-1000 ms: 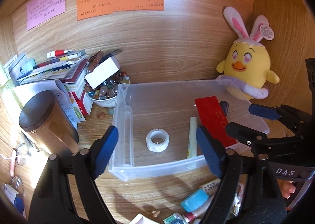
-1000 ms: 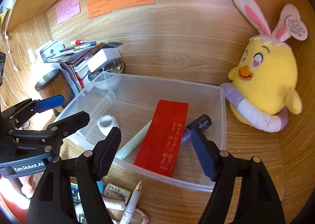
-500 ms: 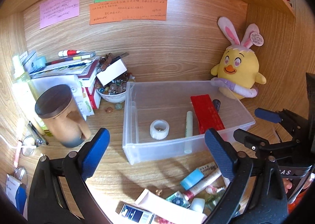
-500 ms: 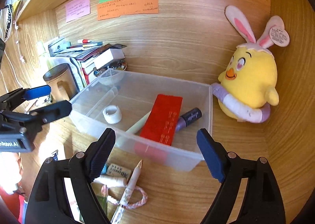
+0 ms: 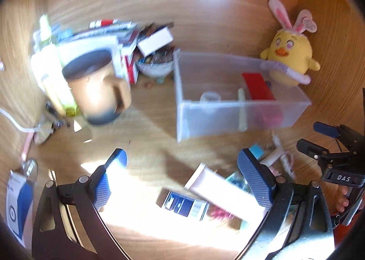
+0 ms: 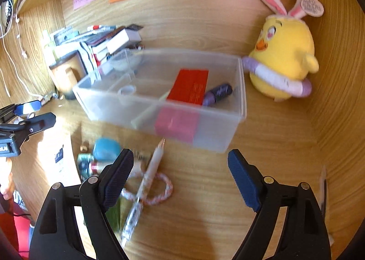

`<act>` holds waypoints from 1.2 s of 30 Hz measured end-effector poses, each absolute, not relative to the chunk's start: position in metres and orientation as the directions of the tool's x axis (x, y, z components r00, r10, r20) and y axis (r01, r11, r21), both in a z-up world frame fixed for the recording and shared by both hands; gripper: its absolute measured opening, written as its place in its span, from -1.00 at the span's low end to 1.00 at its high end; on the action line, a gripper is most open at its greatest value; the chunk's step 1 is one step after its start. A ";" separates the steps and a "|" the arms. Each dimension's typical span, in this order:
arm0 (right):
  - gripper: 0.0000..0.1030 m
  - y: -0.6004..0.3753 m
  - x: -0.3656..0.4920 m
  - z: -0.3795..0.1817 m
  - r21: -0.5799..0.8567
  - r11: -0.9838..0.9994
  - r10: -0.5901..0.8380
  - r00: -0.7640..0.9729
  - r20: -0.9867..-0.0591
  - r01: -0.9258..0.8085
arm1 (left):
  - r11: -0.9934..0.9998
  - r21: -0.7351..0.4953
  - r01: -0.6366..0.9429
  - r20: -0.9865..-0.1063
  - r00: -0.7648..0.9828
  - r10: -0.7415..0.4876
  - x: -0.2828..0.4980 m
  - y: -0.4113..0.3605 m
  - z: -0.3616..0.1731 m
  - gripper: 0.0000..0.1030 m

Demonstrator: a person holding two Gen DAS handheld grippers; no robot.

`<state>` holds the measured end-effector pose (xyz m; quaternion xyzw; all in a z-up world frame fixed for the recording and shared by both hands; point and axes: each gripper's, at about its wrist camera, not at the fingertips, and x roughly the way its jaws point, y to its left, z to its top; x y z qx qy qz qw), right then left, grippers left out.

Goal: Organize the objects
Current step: 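Move both open tools back over the remaining items, then grasp the blue 'Max' box with the left tool while the right tool grasps the white pen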

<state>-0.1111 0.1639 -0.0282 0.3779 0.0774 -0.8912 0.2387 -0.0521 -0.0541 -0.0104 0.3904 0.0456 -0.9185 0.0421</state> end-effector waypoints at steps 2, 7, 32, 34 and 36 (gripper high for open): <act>0.60 0.167 -0.107 -0.037 0.057 -0.874 -0.366 -0.577 -0.731 0.482 | -0.990 -0.067 0.120 -0.741 -0.671 -0.031 -0.049 -0.058 -0.019 0.92; 0.59 0.175 -0.104 -0.055 0.125 -0.878 -0.380 -0.513 -0.770 0.463 | -0.989 -0.076 0.129 -0.773 -0.634 -0.023 -0.040 -0.061 -0.039 0.92; -0.59 0.137 -0.093 -0.063 0.121 -0.845 -0.405 -0.476 -0.781 0.521 | -0.997 -0.037 0.070 -0.824 -0.567 -0.009 -0.029 -0.062 -0.071 0.92; -0.60 0.138 -0.095 -0.064 0.131 -0.843 -0.410 -0.467 -0.783 0.521 | -0.997 -0.039 0.063 -0.820 -0.572 -0.003 -0.030 -0.061 -0.071 0.91; -0.64 0.139 -0.098 -0.065 0.148 -0.842 -0.419 -0.456 -0.785 0.520 | -0.998 -0.029 0.053 -0.817 -0.576 -0.007 -0.031 -0.059 -0.070 0.75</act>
